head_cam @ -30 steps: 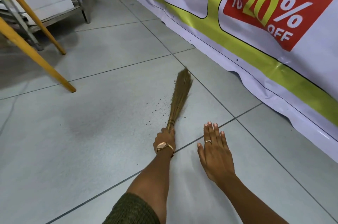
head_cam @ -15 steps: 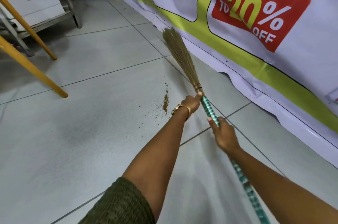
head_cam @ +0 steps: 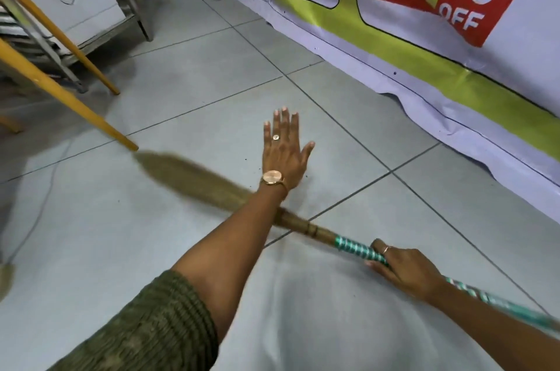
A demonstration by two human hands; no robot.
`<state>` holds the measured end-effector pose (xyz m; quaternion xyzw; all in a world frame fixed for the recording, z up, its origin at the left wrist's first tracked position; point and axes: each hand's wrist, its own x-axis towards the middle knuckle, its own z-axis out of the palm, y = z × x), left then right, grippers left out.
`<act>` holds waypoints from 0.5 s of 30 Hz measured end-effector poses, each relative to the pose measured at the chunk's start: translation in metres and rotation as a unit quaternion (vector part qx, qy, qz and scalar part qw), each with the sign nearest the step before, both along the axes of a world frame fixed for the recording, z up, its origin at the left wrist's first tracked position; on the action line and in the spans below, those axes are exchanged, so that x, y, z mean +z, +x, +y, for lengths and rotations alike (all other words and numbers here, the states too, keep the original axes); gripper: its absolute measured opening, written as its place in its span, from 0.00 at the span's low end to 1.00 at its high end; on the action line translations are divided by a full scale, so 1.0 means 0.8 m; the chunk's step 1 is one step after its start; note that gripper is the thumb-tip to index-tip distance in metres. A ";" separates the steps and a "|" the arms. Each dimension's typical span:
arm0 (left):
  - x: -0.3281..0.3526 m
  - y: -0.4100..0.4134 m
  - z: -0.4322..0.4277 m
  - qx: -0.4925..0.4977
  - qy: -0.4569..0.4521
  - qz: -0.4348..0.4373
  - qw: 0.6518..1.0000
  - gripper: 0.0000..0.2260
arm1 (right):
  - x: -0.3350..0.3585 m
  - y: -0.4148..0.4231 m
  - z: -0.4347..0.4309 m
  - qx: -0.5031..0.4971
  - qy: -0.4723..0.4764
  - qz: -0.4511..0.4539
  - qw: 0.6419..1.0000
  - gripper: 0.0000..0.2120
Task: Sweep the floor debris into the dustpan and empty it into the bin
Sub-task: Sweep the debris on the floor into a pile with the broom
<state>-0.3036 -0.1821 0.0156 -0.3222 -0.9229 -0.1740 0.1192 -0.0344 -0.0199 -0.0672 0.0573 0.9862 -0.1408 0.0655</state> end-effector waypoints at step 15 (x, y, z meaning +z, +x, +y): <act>-0.078 -0.023 -0.236 0.264 -0.075 -0.063 0.959 0.33 | -0.045 -0.002 0.075 -0.043 0.061 -0.074 0.994 0.23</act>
